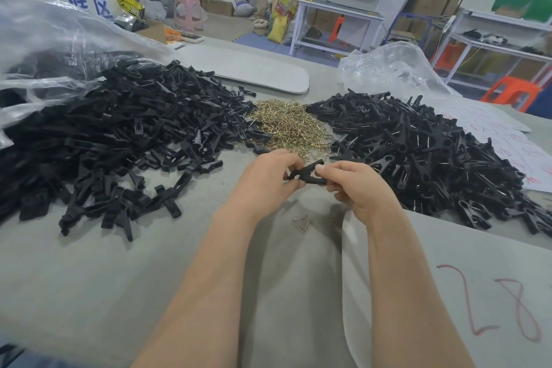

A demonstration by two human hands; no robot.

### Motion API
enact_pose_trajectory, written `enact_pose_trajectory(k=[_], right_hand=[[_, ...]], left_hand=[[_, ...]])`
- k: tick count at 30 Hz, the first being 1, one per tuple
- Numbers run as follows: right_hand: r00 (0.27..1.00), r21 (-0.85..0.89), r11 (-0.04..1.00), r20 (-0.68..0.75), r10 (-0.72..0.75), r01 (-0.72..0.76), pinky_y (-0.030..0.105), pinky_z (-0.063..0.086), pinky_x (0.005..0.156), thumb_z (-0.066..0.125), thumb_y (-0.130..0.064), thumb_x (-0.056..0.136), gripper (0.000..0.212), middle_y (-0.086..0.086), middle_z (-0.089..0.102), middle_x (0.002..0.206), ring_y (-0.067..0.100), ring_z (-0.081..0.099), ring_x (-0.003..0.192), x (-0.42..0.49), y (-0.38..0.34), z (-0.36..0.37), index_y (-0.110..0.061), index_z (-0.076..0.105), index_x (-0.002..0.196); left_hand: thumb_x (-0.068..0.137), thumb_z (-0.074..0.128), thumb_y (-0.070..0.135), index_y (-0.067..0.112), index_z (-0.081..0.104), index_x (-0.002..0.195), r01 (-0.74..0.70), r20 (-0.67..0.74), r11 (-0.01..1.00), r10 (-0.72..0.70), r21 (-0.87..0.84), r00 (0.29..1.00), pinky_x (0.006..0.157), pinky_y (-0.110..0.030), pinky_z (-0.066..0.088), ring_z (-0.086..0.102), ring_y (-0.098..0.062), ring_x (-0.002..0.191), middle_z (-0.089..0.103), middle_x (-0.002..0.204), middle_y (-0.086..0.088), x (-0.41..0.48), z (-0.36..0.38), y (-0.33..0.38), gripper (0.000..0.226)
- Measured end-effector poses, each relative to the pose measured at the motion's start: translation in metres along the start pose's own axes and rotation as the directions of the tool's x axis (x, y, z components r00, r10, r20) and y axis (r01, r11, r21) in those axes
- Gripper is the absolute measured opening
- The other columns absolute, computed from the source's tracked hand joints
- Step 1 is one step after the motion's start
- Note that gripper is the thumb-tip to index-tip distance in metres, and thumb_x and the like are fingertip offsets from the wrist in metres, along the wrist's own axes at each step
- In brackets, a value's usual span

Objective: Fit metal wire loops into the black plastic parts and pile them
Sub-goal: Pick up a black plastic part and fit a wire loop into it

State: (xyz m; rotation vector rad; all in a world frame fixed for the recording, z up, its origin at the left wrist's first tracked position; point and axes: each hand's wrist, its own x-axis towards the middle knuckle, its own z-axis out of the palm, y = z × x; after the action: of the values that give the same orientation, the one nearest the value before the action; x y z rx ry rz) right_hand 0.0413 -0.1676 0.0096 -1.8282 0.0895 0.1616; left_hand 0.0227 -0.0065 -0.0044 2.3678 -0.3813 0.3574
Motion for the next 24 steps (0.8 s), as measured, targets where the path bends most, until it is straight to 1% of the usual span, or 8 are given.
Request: enact_pose_trajectory(k=[3, 5, 8, 11, 14, 18, 21, 24], right_hand=[[0.984, 0.197, 0.978, 0.175, 0.041, -0.076, 0.019, 0.036, 0.056, 0.069, -0.024, 0.081, 0.018, -0.005, 0.056, 0.061, 0.007, 0.049, 0.057, -0.001, 0.001, -0.006, -0.017, 0.061, 0.067], [0.963, 0.327, 0.935, 0.265, 0.046, -0.135, 0.020, 0.040, 0.057, 0.068, -0.032, 0.073, 0.018, -0.002, 0.056, 0.065, 0.008, 0.053, 0.057, -0.003, 0.001, -0.006, -0.016, 0.061, 0.072], [0.923, 0.425, 0.867, 0.372, 0.095, -0.260, 0.023, 0.052, 0.059, 0.066, -0.044, 0.064, 0.043, 0.002, 0.065, 0.073, 0.012, 0.064, 0.062, -0.004, 0.001, -0.002, -0.013, 0.061, 0.094], [0.872, 0.396, 0.857, 0.475, 0.115, -0.329, 0.029, 0.058, 0.067, 0.061, -0.053, 0.063, 0.066, 0.012, 0.073, 0.087, 0.022, 0.072, 0.080, -0.005, 0.001, 0.002, -0.006, 0.062, 0.109], [0.859, 0.464, 0.821, 0.509, 0.061, -0.333, 0.030, 0.058, 0.068, 0.059, -0.052, 0.068, 0.059, 0.014, 0.073, 0.086, 0.023, 0.072, 0.082, -0.004, 0.002, 0.005, -0.003, 0.066, 0.101], [0.879, 0.543, 0.778, 0.476, 0.023, -0.315, 0.031, 0.059, 0.073, 0.058, -0.046, 0.072, 0.049, 0.012, 0.073, 0.084, 0.020, 0.072, 0.081, -0.004, 0.005, 0.011, -0.004, 0.067, 0.097], [0.892, 0.580, 0.750, 0.450, 0.030, -0.318, 0.029, 0.059, 0.069, 0.061, -0.028, 0.071, 0.035, 0.008, 0.073, 0.082, 0.018, 0.072, 0.082, -0.005, 0.006, 0.017, -0.006, 0.064, 0.099], [0.903, 0.525, 0.803, 0.429, 0.037, -0.282, 0.029, 0.059, 0.067, 0.061, -0.025, 0.079, 0.023, 0.009, 0.073, 0.083, 0.019, 0.072, 0.079, -0.004, 0.004, 0.015, -0.008, 0.067, 0.094]], left_hand=[[0.082, 0.072, 0.018, 0.016, 0.066, 0.100, 0.012, -0.006, 0.995, -0.013, -0.097, 1.000, 0.083, -0.035, 0.048, 0.058, -0.015, 0.082, 0.056, 0.087, 0.011, 0.000, -0.001, 0.000, 0.018], [0.081, 0.073, 0.018, 0.017, 0.067, 0.098, 0.016, -0.024, 0.985, -0.020, -0.169, 1.000, 0.084, -0.033, 0.049, 0.060, -0.014, 0.081, 0.059, 0.085, 0.013, -0.001, -0.002, 0.001, 0.018], [0.080, 0.073, 0.016, 0.019, 0.067, 0.097, -0.010, -0.061, 0.969, -0.005, -0.247, 0.998, 0.082, -0.026, 0.049, 0.060, -0.010, 0.080, 0.059, 0.084, 0.016, -0.001, -0.004, 0.003, 0.018], [0.080, 0.073, 0.013, 0.024, 0.066, 0.097, -0.028, -0.085, 0.968, 0.007, -0.248, 0.996, 0.080, -0.014, 0.044, 0.058, -0.007, 0.082, 0.061, 0.086, 0.015, -0.001, -0.005, 0.003, 0.022], [0.080, 0.073, 0.014, 0.020, 0.068, 0.101, -0.065, -0.108, 0.986, 0.049, -0.152, 0.993, 0.079, -0.005, 0.033, 0.053, -0.008, 0.089, 0.057, 0.086, 0.020, -0.001, -0.006, 0.005, 0.022], [0.079, 0.072, 0.011, 0.016, 0.068, 0.100, -0.122, -0.129, 0.986, 0.107, -0.116, 0.986, 0.079, -0.010, 0.032, 0.052, -0.013, 0.092, 0.057, 0.088, 0.016, -0.002, -0.007, 0.009, 0.022], [0.079, 0.071, 0.010, 0.016, 0.068, 0.103, -0.140, -0.105, 0.982, 0.128, -0.124, 0.986, 0.081, -0.011, 0.033, 0.050, -0.012, 0.094, 0.059, 0.093, 0.013, -0.001, -0.004, 0.010, 0.025], [0.078, 0.072, 0.009, 0.015, 0.068, 0.100, -0.129, -0.100, 0.981, 0.115, -0.147, 0.988, 0.079, -0.014, 0.035, 0.049, -0.009, 0.088, 0.055, 0.087, 0.016, -0.001, -0.003, 0.009, 0.024]])
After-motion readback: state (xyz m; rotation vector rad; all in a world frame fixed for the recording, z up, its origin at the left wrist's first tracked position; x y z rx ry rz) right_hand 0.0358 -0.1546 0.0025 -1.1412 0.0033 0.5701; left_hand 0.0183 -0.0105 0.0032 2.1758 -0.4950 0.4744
